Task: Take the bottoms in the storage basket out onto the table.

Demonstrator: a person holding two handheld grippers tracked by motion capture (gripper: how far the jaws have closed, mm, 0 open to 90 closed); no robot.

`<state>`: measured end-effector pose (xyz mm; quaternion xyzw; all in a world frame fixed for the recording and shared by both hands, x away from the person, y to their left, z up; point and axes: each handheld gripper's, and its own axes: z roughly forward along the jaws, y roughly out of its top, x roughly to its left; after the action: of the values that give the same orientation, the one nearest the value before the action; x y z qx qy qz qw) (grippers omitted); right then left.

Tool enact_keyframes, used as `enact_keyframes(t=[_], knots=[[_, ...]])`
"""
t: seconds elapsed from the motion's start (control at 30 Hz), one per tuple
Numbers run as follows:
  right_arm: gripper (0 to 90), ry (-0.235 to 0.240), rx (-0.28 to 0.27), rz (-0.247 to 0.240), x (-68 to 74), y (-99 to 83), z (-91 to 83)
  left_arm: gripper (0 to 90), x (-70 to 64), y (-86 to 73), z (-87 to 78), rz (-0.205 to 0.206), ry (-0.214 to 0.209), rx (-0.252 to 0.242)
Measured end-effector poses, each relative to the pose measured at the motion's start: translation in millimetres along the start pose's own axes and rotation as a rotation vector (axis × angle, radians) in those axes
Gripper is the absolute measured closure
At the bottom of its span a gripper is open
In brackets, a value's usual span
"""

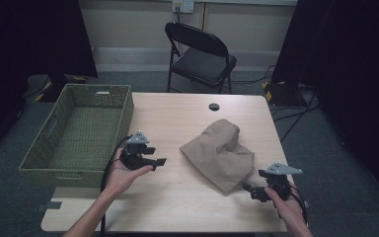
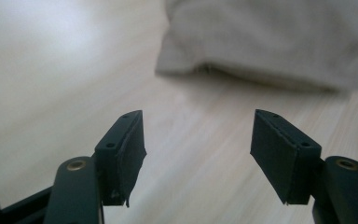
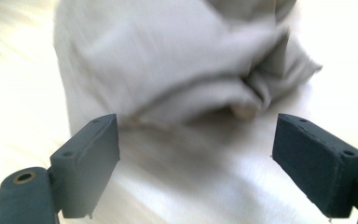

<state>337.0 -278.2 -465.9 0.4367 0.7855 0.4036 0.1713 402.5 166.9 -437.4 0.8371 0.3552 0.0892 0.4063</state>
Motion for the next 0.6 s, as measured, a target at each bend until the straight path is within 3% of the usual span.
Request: enact_keyframes(t=[0.03,0.2,0.27,0.33,0.37,0.43,0.5,0.57,0.6], knots=[[14.6,0.008,-0.014,-0.004,0.3,4.2,-2.6,35.0,-1.1,-5.6,5.1,0.022,0.02,0.032],[15.6,0.035,-0.064,-0.04,0.0,29.8,-10.2,36.6,-5.4,-18.5,29.1,0.009,0.024,0.098],[15.5,0.026,-0.07,-0.063,-2.3,40.2,-2.0,32.9,-5.4,-20.7,35.8,0.001,0.028,0.118],[15.3,0.029,-0.081,-0.049,-8.7,49.4,10.5,33.2,-6.3,-23.3,40.8,0.025,0.056,0.149],[16.3,0.03,-0.087,-0.033,-15.5,55.9,23.4,35.1,-6.6,-24.5,41.9,0.039,0.072,0.152],[16.4,0.029,-0.077,-0.03,-18.8,58.7,30.9,35.0,-3.7,-28.1,42.9,-0.006,0.043,0.135],[16.1,0.048,-0.035,-0.008,-26.4,61.6,49.8,34.6,-3.4,-30.3,42.7,0.033,0.076,0.133],[16.0,0.074,-0.025,0.037,-31.2,58.7,57.5,33.3,-3.3,-31.8,42.8,0.047,0.089,0.123],[16.0,0.074,-0.025,0.037,-31.2,58.7,57.5,33.3,-3.8,-33.5,42.8,0.058,0.1,0.117]])
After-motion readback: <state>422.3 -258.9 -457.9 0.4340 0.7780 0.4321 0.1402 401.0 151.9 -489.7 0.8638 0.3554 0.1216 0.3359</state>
